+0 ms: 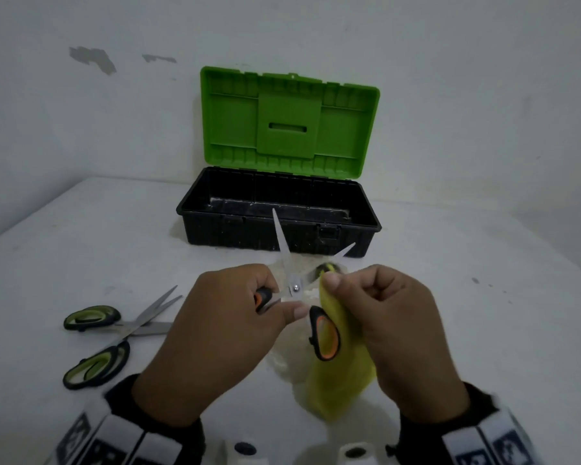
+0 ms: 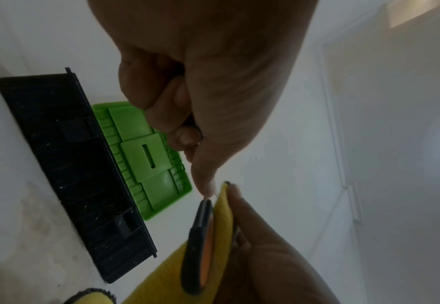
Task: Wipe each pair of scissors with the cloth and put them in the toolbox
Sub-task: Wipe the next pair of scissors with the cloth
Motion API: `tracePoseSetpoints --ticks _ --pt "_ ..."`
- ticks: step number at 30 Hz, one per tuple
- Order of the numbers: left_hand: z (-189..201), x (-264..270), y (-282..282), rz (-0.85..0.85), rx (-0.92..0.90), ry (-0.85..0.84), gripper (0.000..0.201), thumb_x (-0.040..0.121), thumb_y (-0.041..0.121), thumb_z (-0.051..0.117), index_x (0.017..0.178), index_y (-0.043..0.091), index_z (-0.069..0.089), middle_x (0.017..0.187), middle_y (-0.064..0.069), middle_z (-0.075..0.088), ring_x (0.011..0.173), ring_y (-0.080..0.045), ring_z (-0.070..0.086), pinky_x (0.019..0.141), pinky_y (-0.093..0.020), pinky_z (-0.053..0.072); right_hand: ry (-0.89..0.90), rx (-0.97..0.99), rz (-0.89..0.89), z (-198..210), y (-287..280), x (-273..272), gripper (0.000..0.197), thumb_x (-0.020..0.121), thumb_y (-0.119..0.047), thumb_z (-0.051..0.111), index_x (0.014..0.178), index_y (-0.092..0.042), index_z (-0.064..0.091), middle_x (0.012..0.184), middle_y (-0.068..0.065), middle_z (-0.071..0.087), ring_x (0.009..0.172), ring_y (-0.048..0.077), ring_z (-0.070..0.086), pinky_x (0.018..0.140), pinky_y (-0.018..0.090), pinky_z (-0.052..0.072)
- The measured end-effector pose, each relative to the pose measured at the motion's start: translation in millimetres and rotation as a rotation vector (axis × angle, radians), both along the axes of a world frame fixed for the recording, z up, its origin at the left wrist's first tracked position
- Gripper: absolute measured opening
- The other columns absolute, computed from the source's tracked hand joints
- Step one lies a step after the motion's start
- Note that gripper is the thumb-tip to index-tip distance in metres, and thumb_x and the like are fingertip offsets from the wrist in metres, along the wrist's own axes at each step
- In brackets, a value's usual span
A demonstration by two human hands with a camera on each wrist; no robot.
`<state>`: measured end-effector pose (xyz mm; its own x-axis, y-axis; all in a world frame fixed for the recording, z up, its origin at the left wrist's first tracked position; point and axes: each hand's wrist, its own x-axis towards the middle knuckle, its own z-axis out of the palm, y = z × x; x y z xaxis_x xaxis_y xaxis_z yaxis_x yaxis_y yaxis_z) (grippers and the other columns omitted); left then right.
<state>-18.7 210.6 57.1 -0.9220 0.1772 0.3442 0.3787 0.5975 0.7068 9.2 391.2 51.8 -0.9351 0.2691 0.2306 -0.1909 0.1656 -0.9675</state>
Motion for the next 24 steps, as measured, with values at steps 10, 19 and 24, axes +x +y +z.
tracePoseSetpoints --ticks 10,19,24 --pt "9 7 5 -0.009 -0.218 0.141 0.032 0.074 0.060 0.061 0.068 0.030 0.052 0.050 0.015 0.039 0.046 -0.001 0.038 0.048 -0.017 0.023 -0.044 -0.071 -0.009 -4 -15 -6 0.026 0.080 -0.029 0.081 0.067 -0.008 0.071 0.060 0.011 0.071 0.050 0.018 0.065 0.054 0.029 0.054" --pt "5 2 1 -0.028 -0.206 0.144 0.032 0.072 0.058 0.065 0.064 0.029 0.054 0.047 0.015 0.040 0.043 0.000 0.038 0.047 -0.014 0.024 -0.006 -0.053 -0.176 -5 9 -25 0.030 0.080 -0.035 0.079 0.070 -0.008 0.073 0.062 -0.002 0.071 0.056 0.003 0.062 0.054 0.012 0.048" --pt "4 3 2 -0.009 -0.210 0.009 0.032 0.075 0.057 0.068 0.069 0.030 0.051 0.054 0.010 0.047 0.048 -0.004 0.044 0.048 -0.012 0.033 -0.013 -0.013 -0.252 -5 24 -29 0.031 0.080 -0.040 0.079 0.066 -0.013 0.072 0.060 0.002 0.068 0.055 0.008 0.058 0.057 0.023 0.049"
